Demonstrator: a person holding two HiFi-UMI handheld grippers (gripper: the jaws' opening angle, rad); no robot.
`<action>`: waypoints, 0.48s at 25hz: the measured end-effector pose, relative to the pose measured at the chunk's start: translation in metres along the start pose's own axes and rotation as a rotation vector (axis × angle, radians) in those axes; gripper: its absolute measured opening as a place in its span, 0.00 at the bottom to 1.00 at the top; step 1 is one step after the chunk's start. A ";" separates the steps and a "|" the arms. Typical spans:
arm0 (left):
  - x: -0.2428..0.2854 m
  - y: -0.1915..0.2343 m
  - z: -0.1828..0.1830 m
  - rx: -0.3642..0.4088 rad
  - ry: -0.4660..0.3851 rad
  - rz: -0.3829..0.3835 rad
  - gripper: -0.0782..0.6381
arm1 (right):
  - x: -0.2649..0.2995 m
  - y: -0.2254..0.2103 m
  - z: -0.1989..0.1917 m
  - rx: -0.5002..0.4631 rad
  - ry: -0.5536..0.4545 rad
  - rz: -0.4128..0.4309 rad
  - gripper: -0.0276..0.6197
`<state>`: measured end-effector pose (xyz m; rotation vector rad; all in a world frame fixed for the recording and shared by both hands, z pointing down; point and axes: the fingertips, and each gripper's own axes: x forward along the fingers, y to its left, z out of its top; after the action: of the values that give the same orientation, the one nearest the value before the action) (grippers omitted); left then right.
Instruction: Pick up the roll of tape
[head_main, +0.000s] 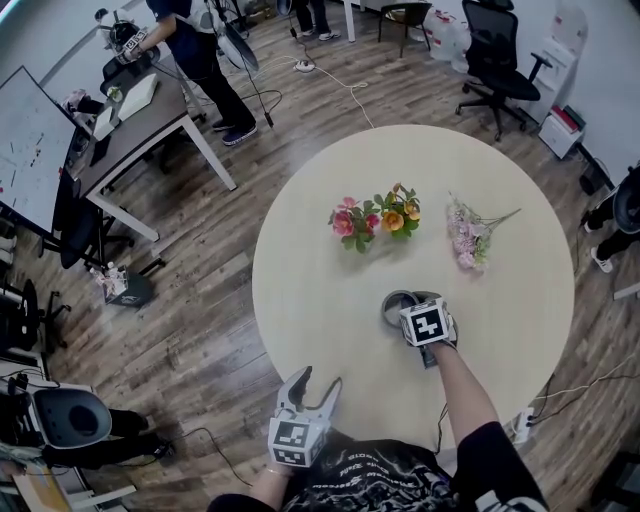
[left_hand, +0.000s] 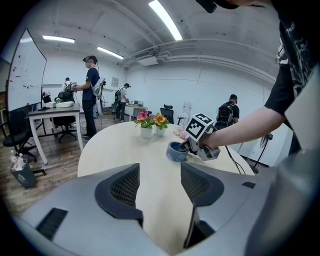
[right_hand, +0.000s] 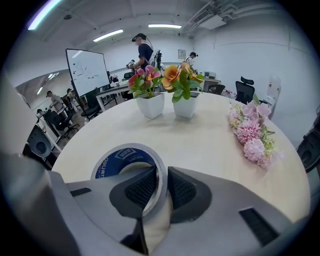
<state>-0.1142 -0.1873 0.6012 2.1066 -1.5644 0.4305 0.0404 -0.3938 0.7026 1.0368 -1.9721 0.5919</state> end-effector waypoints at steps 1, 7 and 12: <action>0.000 0.001 0.000 0.002 -0.001 0.008 0.50 | -0.001 0.000 0.002 0.001 -0.014 0.000 0.17; -0.005 0.004 -0.002 -0.007 -0.007 0.027 0.50 | -0.018 0.002 0.018 0.001 -0.094 -0.011 0.16; -0.008 0.004 -0.003 -0.010 -0.018 0.028 0.50 | -0.037 0.010 0.029 -0.022 -0.144 -0.012 0.16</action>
<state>-0.1200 -0.1797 0.6000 2.0886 -1.6052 0.4131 0.0312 -0.3917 0.6553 1.1034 -2.0909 0.4998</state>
